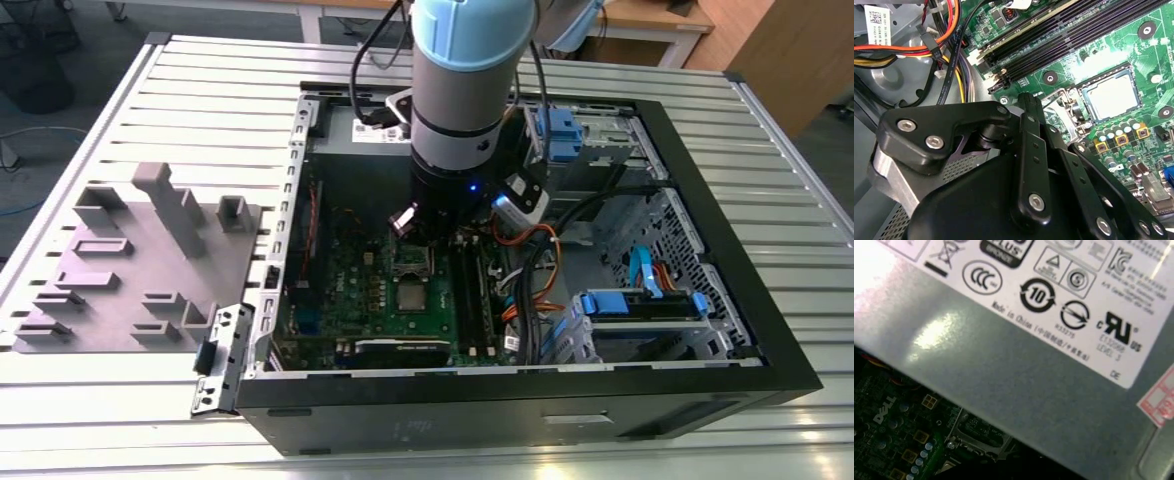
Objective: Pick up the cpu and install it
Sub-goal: 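Close the cpu cover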
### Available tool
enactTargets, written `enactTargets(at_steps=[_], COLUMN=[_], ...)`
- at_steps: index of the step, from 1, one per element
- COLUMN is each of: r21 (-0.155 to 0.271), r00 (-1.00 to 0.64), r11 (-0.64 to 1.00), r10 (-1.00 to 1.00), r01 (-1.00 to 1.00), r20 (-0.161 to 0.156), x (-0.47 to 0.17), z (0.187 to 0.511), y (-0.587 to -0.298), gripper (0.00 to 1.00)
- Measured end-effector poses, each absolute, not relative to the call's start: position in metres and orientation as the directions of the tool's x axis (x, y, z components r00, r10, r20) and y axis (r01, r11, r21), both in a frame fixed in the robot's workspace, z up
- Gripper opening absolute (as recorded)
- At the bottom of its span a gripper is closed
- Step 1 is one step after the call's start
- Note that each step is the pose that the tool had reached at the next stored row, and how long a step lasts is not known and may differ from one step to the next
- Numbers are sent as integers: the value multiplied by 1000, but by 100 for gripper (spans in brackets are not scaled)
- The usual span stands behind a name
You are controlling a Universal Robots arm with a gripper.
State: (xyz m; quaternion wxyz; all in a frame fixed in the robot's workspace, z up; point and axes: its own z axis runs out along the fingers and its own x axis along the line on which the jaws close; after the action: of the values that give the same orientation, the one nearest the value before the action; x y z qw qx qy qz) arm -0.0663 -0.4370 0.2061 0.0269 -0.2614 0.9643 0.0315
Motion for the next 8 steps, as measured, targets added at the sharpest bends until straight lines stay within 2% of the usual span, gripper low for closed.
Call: enactTargets(at_steps=[8], r21=[47], r00=[-862], r11=[861], r10=[-502], r01=[-506], r20=[-68], x=[-66], z=[204], y=[-437], gripper=[11])
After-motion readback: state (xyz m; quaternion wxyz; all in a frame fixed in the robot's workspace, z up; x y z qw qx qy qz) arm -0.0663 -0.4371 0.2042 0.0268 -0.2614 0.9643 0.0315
